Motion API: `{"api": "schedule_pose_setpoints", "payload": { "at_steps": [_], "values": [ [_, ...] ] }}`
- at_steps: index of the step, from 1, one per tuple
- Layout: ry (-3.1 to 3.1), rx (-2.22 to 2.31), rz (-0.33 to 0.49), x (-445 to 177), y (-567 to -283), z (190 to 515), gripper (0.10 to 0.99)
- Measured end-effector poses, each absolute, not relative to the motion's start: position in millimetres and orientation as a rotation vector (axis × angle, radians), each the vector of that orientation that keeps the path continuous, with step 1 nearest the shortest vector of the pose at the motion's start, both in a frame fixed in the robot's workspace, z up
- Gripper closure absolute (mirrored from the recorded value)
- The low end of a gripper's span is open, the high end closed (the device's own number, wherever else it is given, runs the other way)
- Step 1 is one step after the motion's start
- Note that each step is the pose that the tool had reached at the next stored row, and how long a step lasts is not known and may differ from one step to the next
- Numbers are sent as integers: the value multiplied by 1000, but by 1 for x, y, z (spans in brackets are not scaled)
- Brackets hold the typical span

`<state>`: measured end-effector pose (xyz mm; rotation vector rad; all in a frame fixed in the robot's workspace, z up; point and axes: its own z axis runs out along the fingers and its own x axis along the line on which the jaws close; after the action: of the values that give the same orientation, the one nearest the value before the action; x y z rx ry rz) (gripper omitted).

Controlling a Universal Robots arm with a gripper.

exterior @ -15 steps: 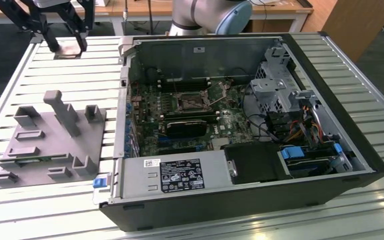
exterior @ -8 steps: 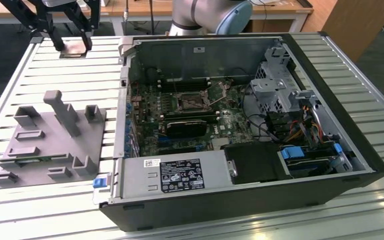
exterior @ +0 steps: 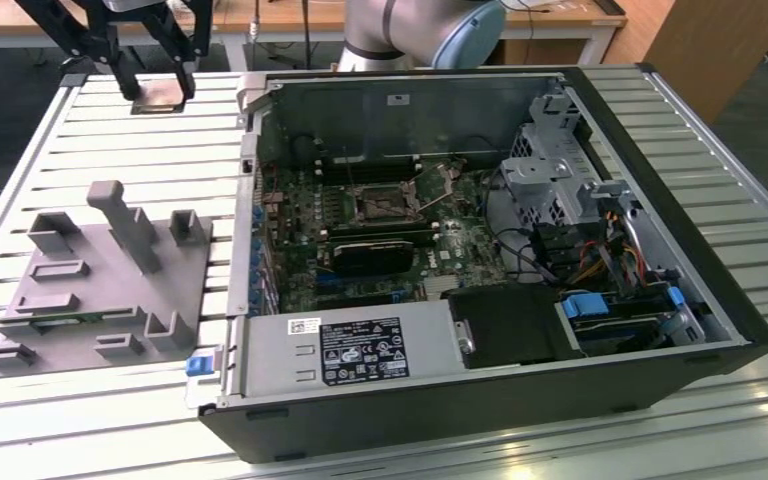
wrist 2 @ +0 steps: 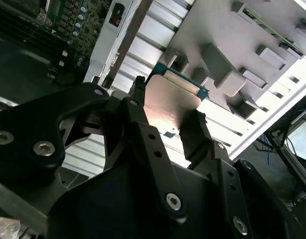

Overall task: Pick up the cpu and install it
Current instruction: 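Pick up the cpu and move it towards the insertion slot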

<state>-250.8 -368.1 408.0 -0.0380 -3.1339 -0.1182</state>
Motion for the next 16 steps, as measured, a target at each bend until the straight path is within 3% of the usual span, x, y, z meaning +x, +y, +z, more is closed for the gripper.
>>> {"api": "schedule_pose_setpoints", "payload": {
  "at_steps": [16],
  "values": [
    [-3134, -38, -118, -232, -363, 408, 557]
  ]
}}
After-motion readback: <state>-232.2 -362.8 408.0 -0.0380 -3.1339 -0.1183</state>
